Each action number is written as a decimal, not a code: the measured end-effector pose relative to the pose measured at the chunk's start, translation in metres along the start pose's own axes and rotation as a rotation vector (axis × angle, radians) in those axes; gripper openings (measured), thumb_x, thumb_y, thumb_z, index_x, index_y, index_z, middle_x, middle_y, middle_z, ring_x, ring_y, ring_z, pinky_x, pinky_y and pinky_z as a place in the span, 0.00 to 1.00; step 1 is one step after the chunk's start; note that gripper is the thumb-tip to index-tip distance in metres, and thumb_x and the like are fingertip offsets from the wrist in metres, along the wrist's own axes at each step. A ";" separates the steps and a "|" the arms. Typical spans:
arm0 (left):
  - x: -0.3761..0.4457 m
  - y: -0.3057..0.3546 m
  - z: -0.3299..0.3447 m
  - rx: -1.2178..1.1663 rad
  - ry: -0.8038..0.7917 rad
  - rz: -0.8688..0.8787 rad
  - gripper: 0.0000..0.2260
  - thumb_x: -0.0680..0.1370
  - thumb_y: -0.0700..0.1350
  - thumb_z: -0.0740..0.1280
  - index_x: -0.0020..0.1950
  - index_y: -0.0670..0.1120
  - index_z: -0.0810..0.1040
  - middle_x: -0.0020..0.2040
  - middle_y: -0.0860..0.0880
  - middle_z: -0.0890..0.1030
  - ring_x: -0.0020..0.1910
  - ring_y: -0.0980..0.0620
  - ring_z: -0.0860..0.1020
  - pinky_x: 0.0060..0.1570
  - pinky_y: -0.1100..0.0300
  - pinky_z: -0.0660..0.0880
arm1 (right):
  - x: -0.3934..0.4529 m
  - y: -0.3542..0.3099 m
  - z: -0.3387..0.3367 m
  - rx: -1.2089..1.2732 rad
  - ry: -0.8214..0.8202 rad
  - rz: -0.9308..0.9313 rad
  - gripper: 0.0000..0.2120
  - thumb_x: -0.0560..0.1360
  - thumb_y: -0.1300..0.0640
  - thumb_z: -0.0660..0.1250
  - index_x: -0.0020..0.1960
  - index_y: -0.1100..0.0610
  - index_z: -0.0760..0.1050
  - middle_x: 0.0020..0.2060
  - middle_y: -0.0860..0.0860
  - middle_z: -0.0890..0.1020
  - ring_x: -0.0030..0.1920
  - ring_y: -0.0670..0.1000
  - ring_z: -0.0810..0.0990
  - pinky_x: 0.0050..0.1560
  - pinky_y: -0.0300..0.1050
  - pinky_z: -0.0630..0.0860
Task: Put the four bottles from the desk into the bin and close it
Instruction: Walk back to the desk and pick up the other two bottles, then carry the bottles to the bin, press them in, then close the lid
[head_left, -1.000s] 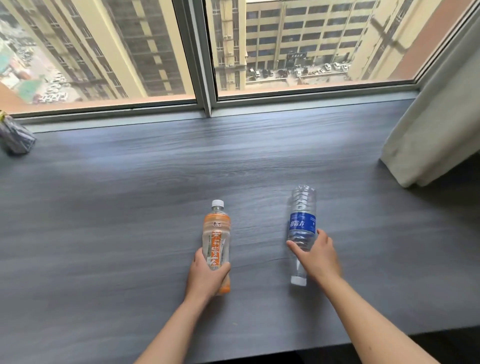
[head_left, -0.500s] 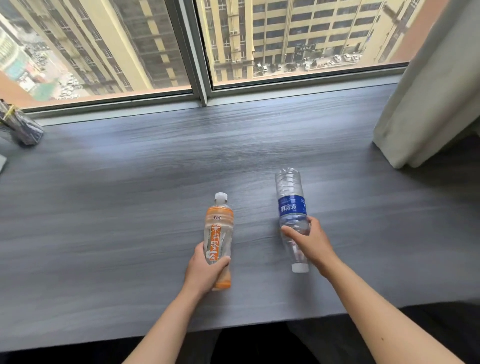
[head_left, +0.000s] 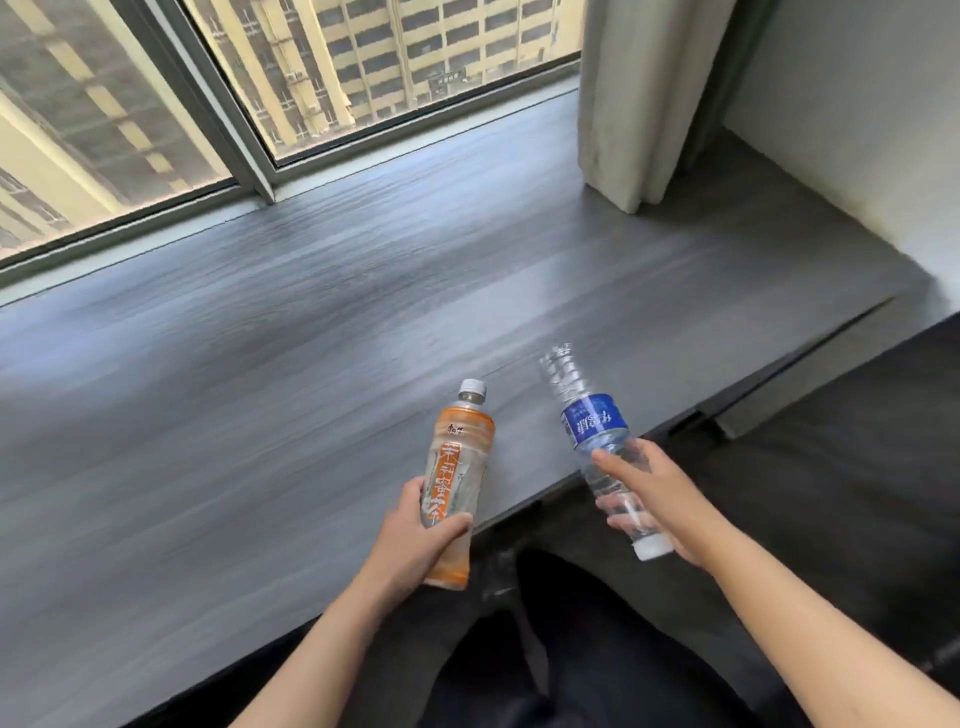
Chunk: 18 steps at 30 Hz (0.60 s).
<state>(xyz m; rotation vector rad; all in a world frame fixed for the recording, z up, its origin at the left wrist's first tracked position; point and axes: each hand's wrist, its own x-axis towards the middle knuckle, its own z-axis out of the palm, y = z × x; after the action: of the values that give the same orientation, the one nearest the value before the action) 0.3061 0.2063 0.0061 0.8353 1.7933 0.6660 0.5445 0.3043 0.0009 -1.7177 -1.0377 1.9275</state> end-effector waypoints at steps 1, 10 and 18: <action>-0.006 -0.005 0.002 0.027 -0.035 0.022 0.18 0.72 0.46 0.70 0.58 0.51 0.68 0.51 0.51 0.78 0.50 0.53 0.78 0.50 0.57 0.76 | -0.013 0.013 -0.005 0.030 0.031 0.002 0.20 0.70 0.50 0.70 0.59 0.50 0.68 0.45 0.51 0.80 0.37 0.53 0.80 0.31 0.43 0.79; -0.031 -0.027 0.042 0.444 -0.265 0.156 0.23 0.69 0.58 0.69 0.60 0.53 0.69 0.50 0.56 0.79 0.47 0.58 0.79 0.50 0.56 0.78 | -0.113 0.148 -0.061 0.111 0.360 0.139 0.20 0.69 0.53 0.73 0.56 0.48 0.69 0.40 0.54 0.77 0.26 0.48 0.72 0.22 0.37 0.67; -0.031 -0.026 0.112 0.831 -0.371 0.200 0.26 0.68 0.59 0.69 0.62 0.51 0.67 0.48 0.56 0.77 0.47 0.54 0.78 0.50 0.54 0.77 | -0.179 0.263 -0.116 0.180 0.549 0.310 0.21 0.69 0.52 0.73 0.59 0.52 0.69 0.33 0.54 0.75 0.22 0.48 0.67 0.18 0.34 0.62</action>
<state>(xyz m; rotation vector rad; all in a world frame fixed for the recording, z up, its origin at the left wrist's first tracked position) 0.4126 0.1724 -0.0343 1.5848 1.6325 -0.1617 0.7440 0.0386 -0.0623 -2.2120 -0.4063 1.4985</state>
